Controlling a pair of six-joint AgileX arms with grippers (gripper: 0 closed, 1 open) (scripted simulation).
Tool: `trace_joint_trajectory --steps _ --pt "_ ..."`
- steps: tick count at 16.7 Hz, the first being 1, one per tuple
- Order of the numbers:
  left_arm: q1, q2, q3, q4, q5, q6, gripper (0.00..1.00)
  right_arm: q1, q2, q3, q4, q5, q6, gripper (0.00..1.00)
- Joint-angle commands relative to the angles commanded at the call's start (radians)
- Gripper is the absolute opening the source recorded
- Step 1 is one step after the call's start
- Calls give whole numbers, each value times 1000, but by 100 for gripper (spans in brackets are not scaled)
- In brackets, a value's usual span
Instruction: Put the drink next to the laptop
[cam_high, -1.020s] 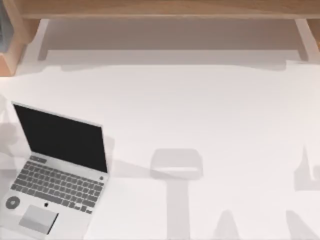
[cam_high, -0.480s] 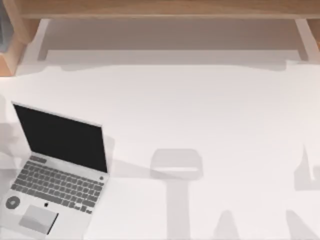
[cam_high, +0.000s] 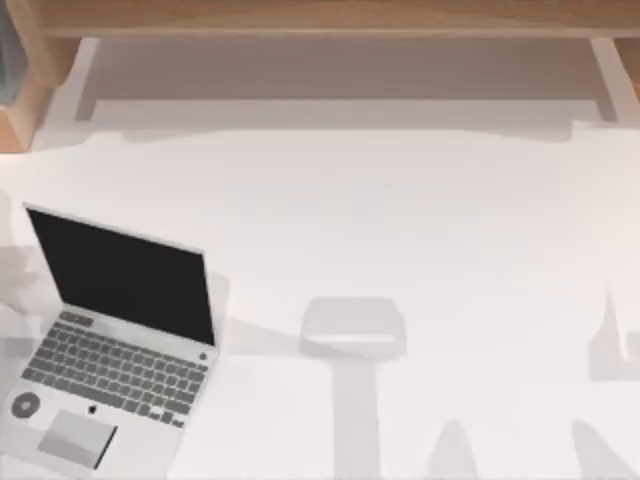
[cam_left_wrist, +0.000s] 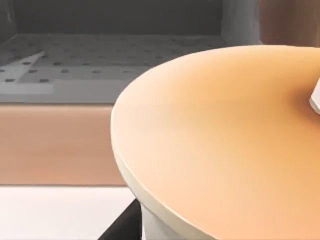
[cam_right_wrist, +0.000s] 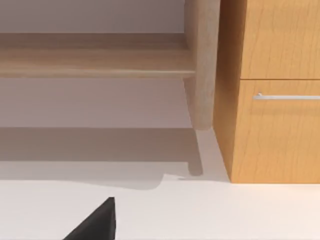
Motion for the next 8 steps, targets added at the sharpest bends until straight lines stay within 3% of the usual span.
trace_joint_trajectory --steps 8 --pt "1 -65 0 -66 -1 2 0 0 0 0 0 0 0 100"
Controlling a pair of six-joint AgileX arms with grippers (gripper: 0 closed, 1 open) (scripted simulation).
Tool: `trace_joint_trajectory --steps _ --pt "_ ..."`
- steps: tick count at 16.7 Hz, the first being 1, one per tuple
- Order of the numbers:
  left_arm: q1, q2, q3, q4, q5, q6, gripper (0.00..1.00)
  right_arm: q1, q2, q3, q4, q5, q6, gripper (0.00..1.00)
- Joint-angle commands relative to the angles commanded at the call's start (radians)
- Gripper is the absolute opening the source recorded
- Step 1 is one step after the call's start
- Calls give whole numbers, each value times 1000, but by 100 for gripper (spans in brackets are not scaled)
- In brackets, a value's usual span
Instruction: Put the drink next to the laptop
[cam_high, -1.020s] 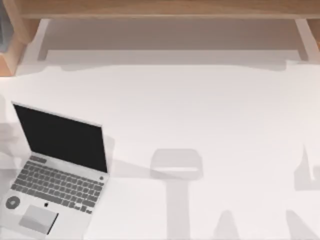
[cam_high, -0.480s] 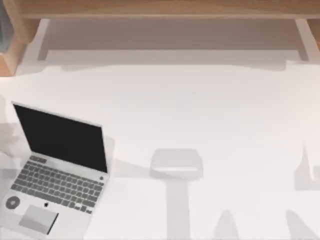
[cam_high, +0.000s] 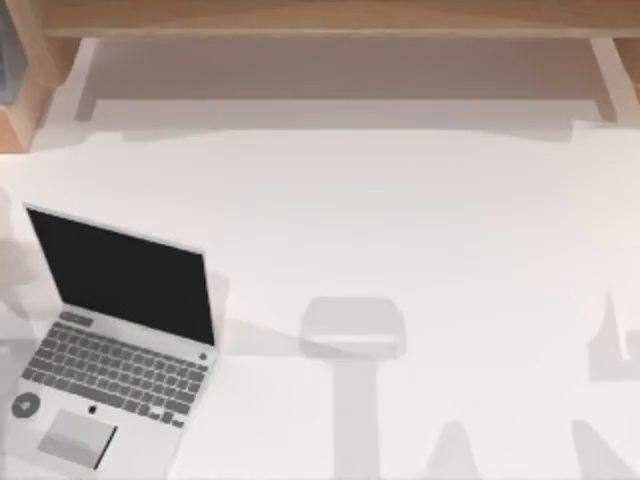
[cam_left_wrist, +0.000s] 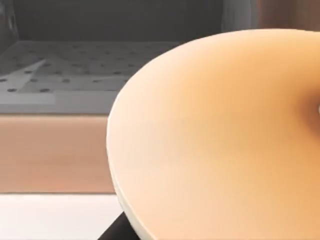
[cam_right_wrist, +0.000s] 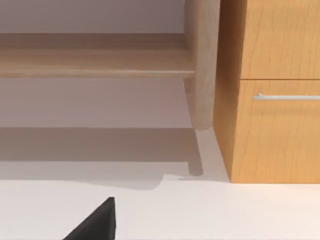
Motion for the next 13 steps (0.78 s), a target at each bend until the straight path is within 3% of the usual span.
trace_joint_trajectory --steps 7,10,13 --pt "-42 -44 34 11 -23 -21 0 0 0 0 0 0 0 100" --pt "-152 -129 75 -10 -89 -74 0 0 0 0 0 0 0 100" --pt "-330 -224 104 -75 -203 -152 0 0 0 0 0 0 0 100"
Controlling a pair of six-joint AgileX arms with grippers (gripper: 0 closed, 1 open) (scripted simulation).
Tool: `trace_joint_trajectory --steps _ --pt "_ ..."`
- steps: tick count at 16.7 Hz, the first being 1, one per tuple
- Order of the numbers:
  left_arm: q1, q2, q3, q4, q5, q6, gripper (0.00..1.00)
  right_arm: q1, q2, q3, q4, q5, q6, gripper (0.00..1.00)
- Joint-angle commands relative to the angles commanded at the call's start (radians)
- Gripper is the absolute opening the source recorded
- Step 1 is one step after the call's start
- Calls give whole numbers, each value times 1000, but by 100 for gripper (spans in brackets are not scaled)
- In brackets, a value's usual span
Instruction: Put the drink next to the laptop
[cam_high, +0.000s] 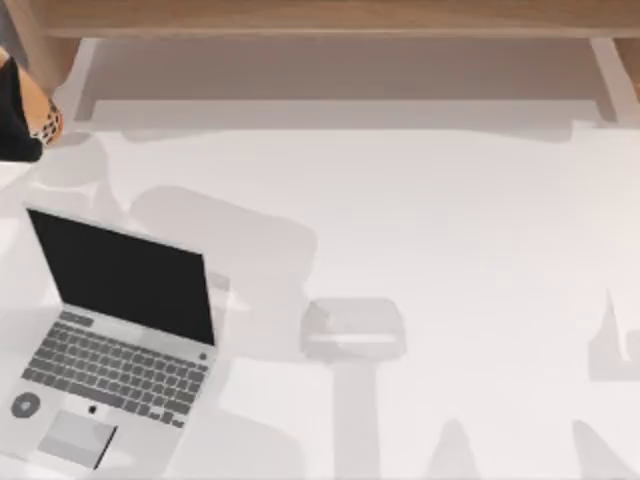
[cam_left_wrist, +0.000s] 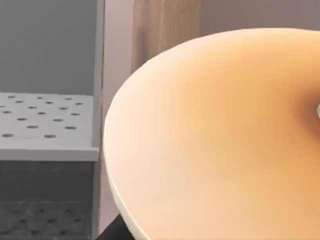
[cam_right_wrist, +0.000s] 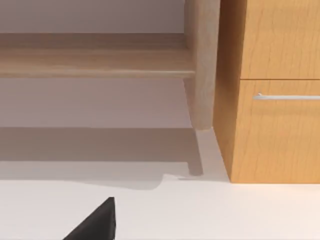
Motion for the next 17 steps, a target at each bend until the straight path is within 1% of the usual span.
trace_joint_trajectory --steps 2,5,8,12,15,17 --pt "-145 -65 15 -65 -104 -62 0 0 0 0 0 0 0 100" --pt "-390 -154 39 -199 -297 -167 0 0 0 0 0 0 0 100" --pt "-644 -222 69 -376 -519 -278 0 0 0 0 0 0 0 100" --pt "-963 -271 105 -658 -835 -419 0 0 0 0 0 0 0 100" --pt "-1162 -274 120 -872 -1062 -511 0 0 0 0 0 0 0 100" --pt "-1263 -262 124 -998 -1198 -561 0 0 0 0 0 0 0 100"
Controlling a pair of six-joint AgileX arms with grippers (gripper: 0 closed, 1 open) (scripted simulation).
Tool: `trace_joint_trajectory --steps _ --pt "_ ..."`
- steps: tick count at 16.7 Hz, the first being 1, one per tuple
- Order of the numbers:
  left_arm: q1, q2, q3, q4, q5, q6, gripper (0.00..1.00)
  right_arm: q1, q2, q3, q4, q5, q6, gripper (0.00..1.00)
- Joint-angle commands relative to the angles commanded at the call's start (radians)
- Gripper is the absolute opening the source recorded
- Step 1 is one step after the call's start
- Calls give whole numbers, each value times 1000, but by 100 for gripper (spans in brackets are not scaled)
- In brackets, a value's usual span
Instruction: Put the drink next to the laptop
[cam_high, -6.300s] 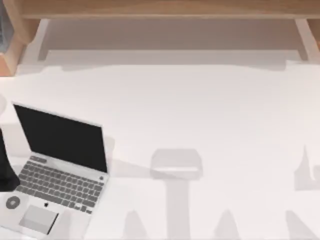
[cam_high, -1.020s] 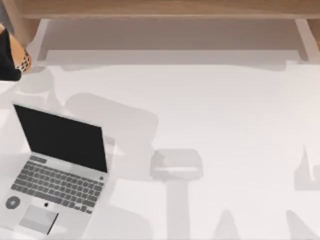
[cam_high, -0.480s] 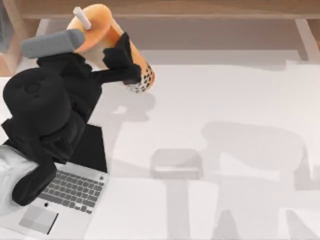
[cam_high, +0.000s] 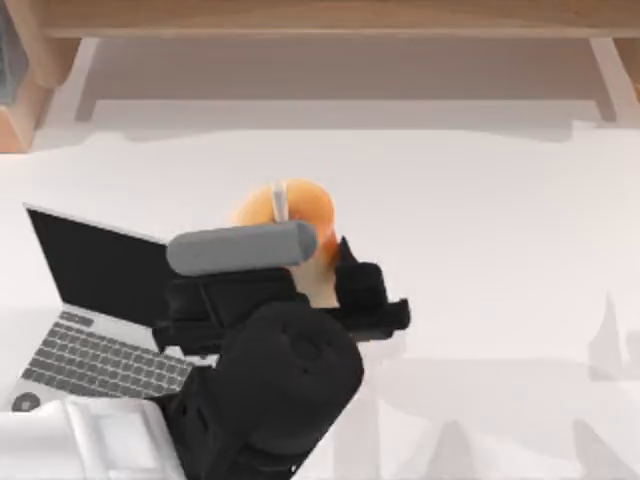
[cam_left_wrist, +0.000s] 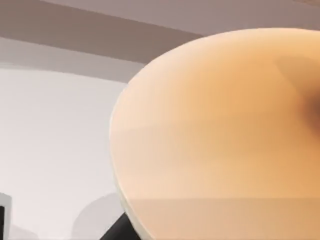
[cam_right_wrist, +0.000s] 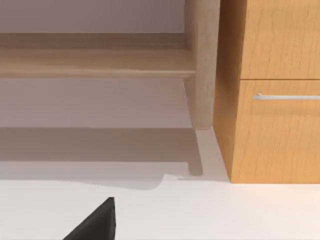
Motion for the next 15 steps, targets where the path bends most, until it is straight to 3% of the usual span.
trace_joint_trajectory --steps 3,6,15 --pt "-102 28 3 -148 -162 -56 0 0 0 0 0 0 0 100" --pt "-148 50 4 -231 -255 -86 0 0 0 0 0 0 0 100" --pt "-149 52 2 -238 -270 -90 0 0 0 0 0 0 0 100"
